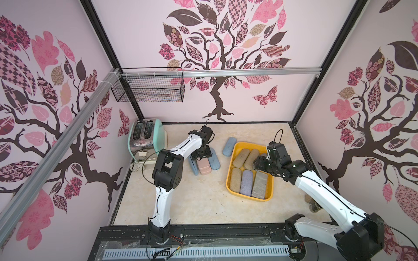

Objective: Put the glasses cases into the storage boxes
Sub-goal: Pick up the glasses case.

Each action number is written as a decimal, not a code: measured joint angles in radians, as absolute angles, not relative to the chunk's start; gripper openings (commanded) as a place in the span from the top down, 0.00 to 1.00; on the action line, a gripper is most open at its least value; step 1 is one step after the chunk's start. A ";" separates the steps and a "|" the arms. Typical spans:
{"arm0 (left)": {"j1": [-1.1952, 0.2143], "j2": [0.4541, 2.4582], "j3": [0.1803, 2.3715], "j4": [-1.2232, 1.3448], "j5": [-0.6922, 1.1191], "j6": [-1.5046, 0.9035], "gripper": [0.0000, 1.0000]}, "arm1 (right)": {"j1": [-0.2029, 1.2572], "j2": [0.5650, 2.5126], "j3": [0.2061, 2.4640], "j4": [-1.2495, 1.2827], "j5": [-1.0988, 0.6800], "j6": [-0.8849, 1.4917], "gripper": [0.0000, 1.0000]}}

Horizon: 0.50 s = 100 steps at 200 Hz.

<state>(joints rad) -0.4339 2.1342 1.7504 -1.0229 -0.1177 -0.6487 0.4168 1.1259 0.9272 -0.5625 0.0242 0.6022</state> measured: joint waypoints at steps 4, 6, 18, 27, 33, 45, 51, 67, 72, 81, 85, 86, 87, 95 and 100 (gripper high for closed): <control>-0.432 2.134 1.750 -1.023 -0.115 -0.649 0.30 | 0.417 1.124 0.927 -0.564 0.025 0.602 0.41; -0.432 2.134 1.750 -1.023 -0.113 -0.649 0.30 | 0.417 1.123 0.927 -0.564 0.026 0.602 0.41; -0.429 2.130 1.747 -1.021 -0.103 -0.649 0.27 | 0.417 1.115 0.927 -0.566 0.030 0.602 0.40; -0.426 2.125 1.739 -1.014 -0.096 -0.649 0.24 | 0.417 1.109 0.928 -0.567 0.032 0.602 0.40; -0.425 2.122 1.734 -1.008 -0.091 -0.650 0.22 | 0.417 1.105 0.928 -0.570 0.034 0.602 0.40; -0.424 2.118 1.724 -0.995 -0.084 -0.653 0.21 | 0.417 1.101 0.928 -0.575 0.034 0.602 0.40; -0.423 2.118 1.721 -0.989 -0.077 -0.653 0.22 | 0.417 1.100 0.928 -0.579 0.035 0.602 0.40; -0.421 2.118 1.709 -0.976 -0.065 -0.654 0.28 | 0.417 1.100 0.928 -0.583 0.034 0.603 0.41; -0.420 2.117 1.707 -0.973 -0.061 -0.652 0.30 | 0.417 1.100 0.928 -0.585 0.034 0.604 0.41; -0.418 2.112 1.703 -0.970 -0.056 -0.653 0.33 | 0.417 1.100 0.930 -0.590 0.034 0.604 0.42; -0.416 2.112 1.701 -0.967 -0.054 -0.649 0.34 | 0.417 1.100 0.931 -0.591 0.035 0.605 0.42; -0.416 2.110 1.700 -0.966 -0.052 -0.651 0.35 | 0.417 1.100 0.932 -0.593 0.034 0.605 0.42; -0.416 2.109 1.699 -0.966 -0.051 -0.652 0.35 | 0.417 1.100 0.932 -0.593 0.034 0.605 0.42; -0.414 2.106 1.695 -0.962 -0.047 -0.651 0.37 | 0.417 1.100 0.937 -0.599 0.036 0.605 0.42; -0.413 2.102 1.692 -0.960 -0.044 -0.650 0.37 | 0.417 1.099 0.941 -0.604 0.037 0.605 0.41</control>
<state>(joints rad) -0.4129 2.1021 1.6920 -0.9596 -0.0444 -0.6502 0.4168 1.0992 0.9409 -0.6041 0.0372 0.6052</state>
